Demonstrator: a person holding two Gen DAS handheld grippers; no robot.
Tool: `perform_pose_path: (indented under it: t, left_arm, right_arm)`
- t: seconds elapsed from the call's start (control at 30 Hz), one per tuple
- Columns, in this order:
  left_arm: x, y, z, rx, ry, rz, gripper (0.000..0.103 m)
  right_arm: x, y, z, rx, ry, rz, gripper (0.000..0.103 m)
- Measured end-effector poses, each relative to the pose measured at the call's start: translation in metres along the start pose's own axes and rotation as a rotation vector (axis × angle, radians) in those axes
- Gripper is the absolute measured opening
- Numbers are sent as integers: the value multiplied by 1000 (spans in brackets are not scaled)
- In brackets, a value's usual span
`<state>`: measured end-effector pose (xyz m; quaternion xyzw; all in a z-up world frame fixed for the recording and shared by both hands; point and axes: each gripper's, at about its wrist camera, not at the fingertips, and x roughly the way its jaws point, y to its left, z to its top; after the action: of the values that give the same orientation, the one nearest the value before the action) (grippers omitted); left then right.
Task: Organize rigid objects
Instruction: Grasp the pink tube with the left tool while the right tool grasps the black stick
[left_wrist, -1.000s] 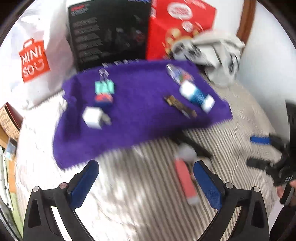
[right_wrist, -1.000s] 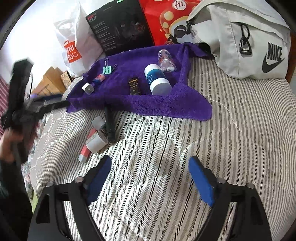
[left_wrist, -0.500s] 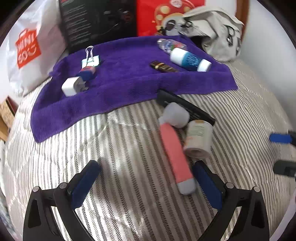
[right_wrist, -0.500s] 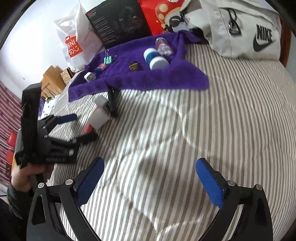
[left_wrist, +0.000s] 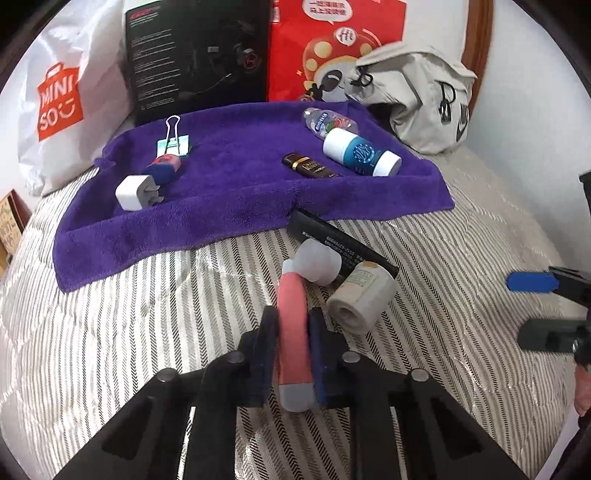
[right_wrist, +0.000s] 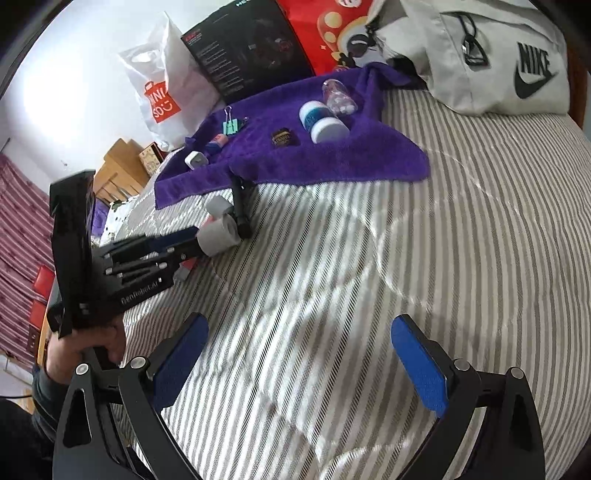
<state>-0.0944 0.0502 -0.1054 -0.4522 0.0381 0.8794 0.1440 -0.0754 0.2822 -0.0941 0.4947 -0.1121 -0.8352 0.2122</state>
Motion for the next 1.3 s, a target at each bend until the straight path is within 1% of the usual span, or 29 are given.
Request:
perform_pose_path:
  t: [0.1, 0.2, 0.3, 0.37, 0.43, 0.47, 0.5, 0.53, 0.6, 0.7, 0.77, 0.87, 0.9, 0.93, 1.03, 1.07, 1.1, 1.17, 1.2, 1.23, 1.3]
  left_arm:
    - [-4, 7, -4, -31, 3, -31, 16]
    - [-8, 16, -11, -63, 6, -56, 16]
    - [-13, 25, -16, -82, 7, -74, 17]
    - [-15, 32, -19, -85, 6, -77, 17]
    - [-17, 36, -21, -83, 6, -82, 17]
    - [-18, 38, -22, -84, 6, -87, 17]
    - [-18, 39, -23, -71, 6, -103, 17]
    - [-18, 40, -23, -65, 4, -105, 17]
    - [-18, 40, -24, -54, 2, -107, 17]
    - [-18, 42, -24, -50, 1, -117, 17]
    - [-18, 44, -24, -58, -4, -129, 17]
    - [-18, 46, -26, -49, -9, -139, 17]
    - [-18, 46, -25, -52, -8, -143, 17]
    - [-18, 47, -25, -55, -7, -147, 17]
    - [-18, 48, -25, -53, -7, -158, 17]
    - [-18, 48, -25, -57, -7, -162, 17]
    - [-18, 48, -25, -59, -7, -163, 17]
    - [-18, 48, -25, -59, -7, -164, 17]
    - [-18, 48, -25, -55, -6, -163, 17]
    - [-18, 49, -25, -55, -6, -165, 17]
    - [-18, 50, -25, -65, -7, -171, 17]
  right_arm:
    - [3, 8, 12, -23, -32, 2, 98]
    - [9, 24, 33, -86, -87, -16, 98]
    - [24, 35, 51, -132, -102, -17, 97]
    - [43, 39, 63, -145, -71, -20, 89]
    - [59, 39, 68, -144, -31, -22, 65]
    - [68, 38, 71, -143, -15, -27, 63]
    - [70, 36, 73, -134, -26, -10, 63]
    - [72, 35, 76, -135, -19, -16, 62]
    - [79, 38, 78, -160, 8, -45, 61]
    - [84, 45, 77, -195, 27, -46, 61]
    - [89, 50, 79, -224, 33, -65, 61]
    - [94, 58, 82, -271, 40, -83, 52]
    - [96, 63, 83, -297, 42, -86, 48]
    - [97, 65, 83, -314, 45, -85, 41]
    - [106, 81, 79, -436, 58, -140, 37]
    - [106, 84, 79, -454, 65, -137, 34]
    - [107, 86, 79, -463, 84, -122, 26]
    - [107, 89, 77, -498, 91, -122, 20]
    - [107, 91, 76, -509, 93, -107, 14]
    - [107, 91, 75, -513, 97, -94, 11]
    - [106, 91, 75, -513, 98, -92, 11]
